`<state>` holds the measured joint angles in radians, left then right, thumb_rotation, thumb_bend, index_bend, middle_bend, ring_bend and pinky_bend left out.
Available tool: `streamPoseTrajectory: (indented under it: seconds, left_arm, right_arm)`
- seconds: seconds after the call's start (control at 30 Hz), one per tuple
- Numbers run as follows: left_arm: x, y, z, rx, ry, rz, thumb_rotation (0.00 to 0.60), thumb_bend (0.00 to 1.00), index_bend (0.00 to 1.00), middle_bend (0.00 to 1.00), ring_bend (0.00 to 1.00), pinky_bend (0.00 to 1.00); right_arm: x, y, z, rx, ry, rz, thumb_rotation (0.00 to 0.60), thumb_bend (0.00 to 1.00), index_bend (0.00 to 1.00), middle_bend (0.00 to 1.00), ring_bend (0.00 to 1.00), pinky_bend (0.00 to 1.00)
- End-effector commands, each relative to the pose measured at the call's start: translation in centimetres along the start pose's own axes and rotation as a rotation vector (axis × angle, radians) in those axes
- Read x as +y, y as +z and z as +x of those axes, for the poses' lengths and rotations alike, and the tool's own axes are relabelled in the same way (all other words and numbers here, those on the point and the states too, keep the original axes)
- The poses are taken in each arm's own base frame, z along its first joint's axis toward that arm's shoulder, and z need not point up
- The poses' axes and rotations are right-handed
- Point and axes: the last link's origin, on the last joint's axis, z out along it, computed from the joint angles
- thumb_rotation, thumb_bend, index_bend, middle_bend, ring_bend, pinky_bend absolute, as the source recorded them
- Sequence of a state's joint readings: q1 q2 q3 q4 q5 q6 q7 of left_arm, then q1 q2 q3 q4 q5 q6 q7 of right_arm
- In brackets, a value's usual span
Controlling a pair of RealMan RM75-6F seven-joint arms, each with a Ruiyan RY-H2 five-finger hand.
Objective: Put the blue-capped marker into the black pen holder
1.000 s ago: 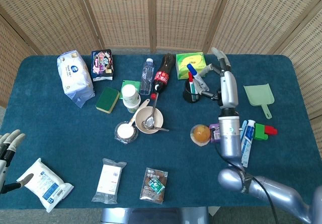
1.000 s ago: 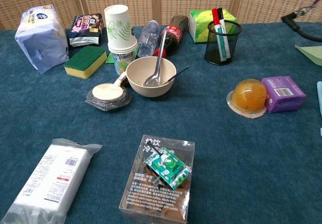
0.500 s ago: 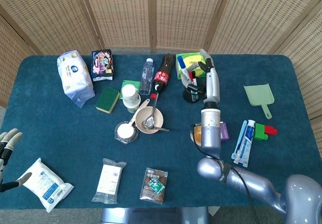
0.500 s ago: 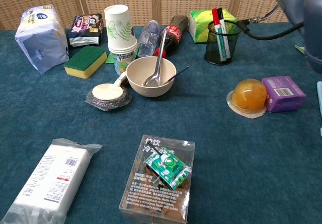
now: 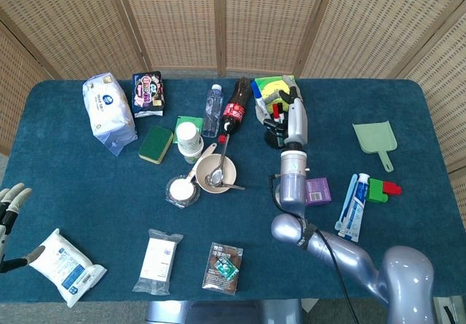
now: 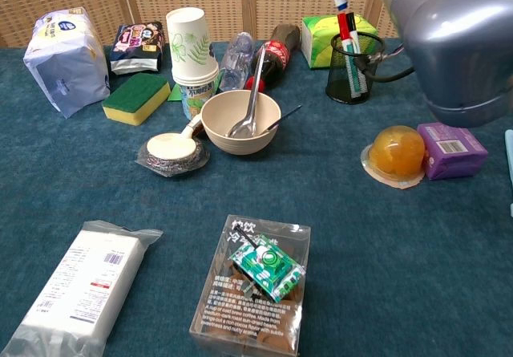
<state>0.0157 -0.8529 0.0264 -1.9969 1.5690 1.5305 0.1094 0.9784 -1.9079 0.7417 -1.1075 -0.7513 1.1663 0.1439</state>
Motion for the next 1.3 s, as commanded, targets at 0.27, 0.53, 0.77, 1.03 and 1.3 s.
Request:
streamPoseTrajectory:
  seconds: [0.27,0.53,0.77,1.03,1.3]
  left_arm:
    - [-0.3,0.3,0.0,0.006,0.0,0.034,0.6,0.18,0.0,0.0,0.0,0.0]
    - [-0.4,0.6,0.0,0.006,-0.006,0.041,0.6,0.18,0.0,0.0,0.0,0.0]
    - [-0.5,0.7,-0.1,0.006,-0.006,0.049,0.6,0.18,0.0,0.0,0.0,0.0]
    - [-0.3,0.8,-0.2,0.0,-0.004,0.047,0.6,0.18,0.0,0.0,0.0,0.0]
    - [-0.3,0.8,-0.3,-0.002,-0.006,0.046,0.6,0.18,0.0,0.0,0.0,0.0]
  right_arm:
    - [2.1,1.1,-1.8,-0.011,0.013,-0.043,0.6,0.49,0.65,0.12,0.0,0.05]
    - [2.9,2.3,-1.8,0.005,0.022,-0.057,0.6,0.49,0.65,0.12,0.0,0.05]
    - [3.1,3.3,-0.9,0.037,0.022,-0.042,0.6,0.48,0.65,0.12,0.0,0.05]
    - [4.2,3.4,-0.4,0.034,-0.004,-0.023,0.6,0.48,0.65,0.12,0.0,0.04]
    - [5.2,3.3,0.0,0.034,-0.017,-0.031,0.6,0.46,0.65,0.11,0.0,0.04]
